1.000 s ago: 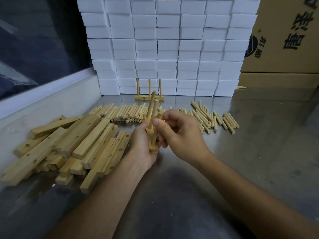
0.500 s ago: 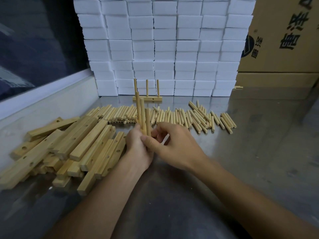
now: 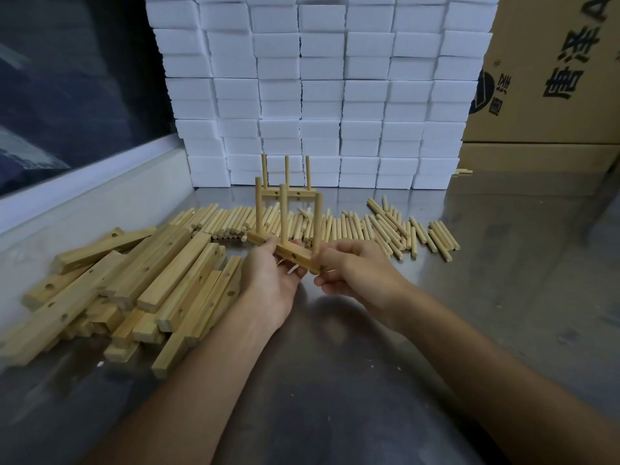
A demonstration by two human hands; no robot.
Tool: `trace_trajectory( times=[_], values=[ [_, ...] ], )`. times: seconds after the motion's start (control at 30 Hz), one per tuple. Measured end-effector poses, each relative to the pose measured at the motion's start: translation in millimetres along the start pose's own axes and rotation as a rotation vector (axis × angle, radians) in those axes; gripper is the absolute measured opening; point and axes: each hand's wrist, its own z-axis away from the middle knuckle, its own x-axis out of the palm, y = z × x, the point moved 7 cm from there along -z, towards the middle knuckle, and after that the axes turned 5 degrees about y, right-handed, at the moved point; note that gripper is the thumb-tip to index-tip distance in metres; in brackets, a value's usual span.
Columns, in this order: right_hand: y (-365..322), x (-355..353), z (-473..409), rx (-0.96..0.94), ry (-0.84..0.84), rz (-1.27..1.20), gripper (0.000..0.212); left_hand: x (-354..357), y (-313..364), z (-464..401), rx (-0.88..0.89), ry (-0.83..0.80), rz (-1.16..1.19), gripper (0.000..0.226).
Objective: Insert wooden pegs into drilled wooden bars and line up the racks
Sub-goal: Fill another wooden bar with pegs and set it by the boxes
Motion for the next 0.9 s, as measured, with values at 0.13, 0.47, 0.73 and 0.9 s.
trace_trajectory(
  times=[0.13,0.47,0.73,0.9],
  values=[
    [-2,-14,-8,-0.115,0.099,0.184,0.013,-2,0,-2,0.022,0.007,-0.022,0.031],
    [-12,-34,-16,-0.44,0.235,0.585,0.022,0,0,-5,0.076,-0.037,-0.056,0.033],
    [-24,-61,-36,-0.421,0.36,0.563,0.018,3,27,5,0.682,-0.02,-0.935,0.015],
    [-33,-59,-83,-0.395,0.376,0.611,0.022,12,16,7,0.884,-0.122,-1.526,0.019]
  ],
)
